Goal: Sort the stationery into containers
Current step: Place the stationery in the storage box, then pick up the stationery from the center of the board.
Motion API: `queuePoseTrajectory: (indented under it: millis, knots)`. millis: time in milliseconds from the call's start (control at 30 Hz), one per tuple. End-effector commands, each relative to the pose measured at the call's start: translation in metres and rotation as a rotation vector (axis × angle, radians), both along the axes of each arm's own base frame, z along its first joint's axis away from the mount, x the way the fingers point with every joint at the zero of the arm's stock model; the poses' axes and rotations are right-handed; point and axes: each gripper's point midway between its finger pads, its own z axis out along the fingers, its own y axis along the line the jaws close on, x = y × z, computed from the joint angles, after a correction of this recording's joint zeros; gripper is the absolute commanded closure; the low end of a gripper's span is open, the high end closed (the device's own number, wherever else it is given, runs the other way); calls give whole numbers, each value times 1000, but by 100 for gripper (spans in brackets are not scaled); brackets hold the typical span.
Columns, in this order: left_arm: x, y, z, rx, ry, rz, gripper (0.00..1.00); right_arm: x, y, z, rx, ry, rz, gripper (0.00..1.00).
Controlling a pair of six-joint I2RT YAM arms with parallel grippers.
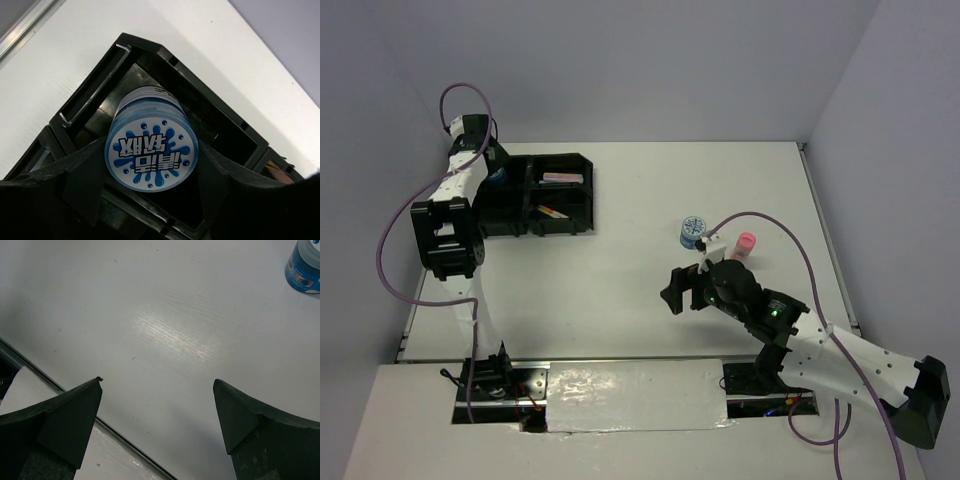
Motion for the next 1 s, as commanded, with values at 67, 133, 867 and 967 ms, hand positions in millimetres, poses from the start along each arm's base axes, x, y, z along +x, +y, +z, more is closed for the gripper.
queuePoseTrajectory:
  millis: [67,133,867,967]
  knots:
    - [18,9,19,26,-79,-7,71,6,12,22,50,-52,20,0]
    - [18,9,20,28,-81,-9,60,6,13,20,49,-48,22,0]
    - [2,-33,122,-11,-232,-24,1,11,-5,31,84,-79,-83,0]
    - [-2,-89,161,5,-307,-164,1,11,-25,56,145,-117,-172,0]
